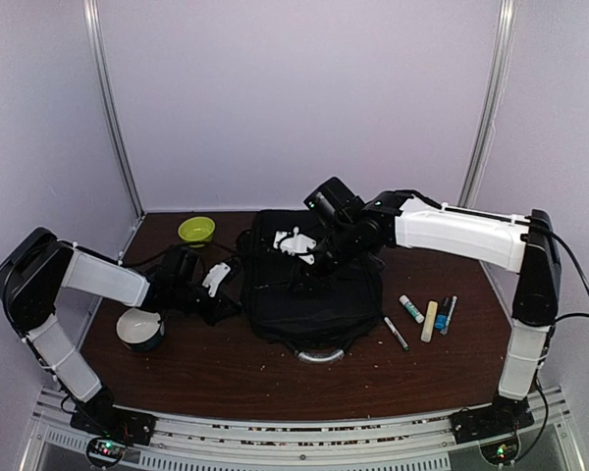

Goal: Pack the student bag
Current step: Zip the largest pocket of the bag in the student bag.

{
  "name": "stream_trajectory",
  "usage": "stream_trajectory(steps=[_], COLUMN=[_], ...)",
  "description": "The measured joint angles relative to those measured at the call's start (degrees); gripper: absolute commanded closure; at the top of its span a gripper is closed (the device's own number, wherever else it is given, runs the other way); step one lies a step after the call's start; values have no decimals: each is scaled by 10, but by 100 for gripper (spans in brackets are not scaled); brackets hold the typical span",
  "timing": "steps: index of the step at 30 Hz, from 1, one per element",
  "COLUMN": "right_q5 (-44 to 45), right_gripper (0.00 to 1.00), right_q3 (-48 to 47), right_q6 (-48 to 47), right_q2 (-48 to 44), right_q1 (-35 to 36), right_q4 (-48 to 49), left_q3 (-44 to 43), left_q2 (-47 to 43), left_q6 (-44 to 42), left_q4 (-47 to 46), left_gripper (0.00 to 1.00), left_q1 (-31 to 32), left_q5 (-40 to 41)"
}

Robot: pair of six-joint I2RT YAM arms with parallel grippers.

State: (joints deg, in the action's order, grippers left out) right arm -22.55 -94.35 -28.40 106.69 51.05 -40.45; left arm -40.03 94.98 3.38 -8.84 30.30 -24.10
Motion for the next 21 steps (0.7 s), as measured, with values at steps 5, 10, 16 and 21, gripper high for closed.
stream_trajectory(steps=[5,10,16,21], right_q5=[0,-15,-38,-56], right_gripper=[63,64,64,64], right_q3=[-94,-160,-184,-207], right_q6=[43,100,181,238], right_q2=[103,186,225,261], right_q1=[0,-9,-39,-51], right_q4=[1,14,33,51], left_q3=[21,33,47,51], left_q2=[-23,-44,-57,-63], left_q6=[8,19,27,31], left_q4=[8,12,11,11], left_gripper=[100,100,100,100], left_q1=[16,24,27,31], left_q5=[9,14,20,27])
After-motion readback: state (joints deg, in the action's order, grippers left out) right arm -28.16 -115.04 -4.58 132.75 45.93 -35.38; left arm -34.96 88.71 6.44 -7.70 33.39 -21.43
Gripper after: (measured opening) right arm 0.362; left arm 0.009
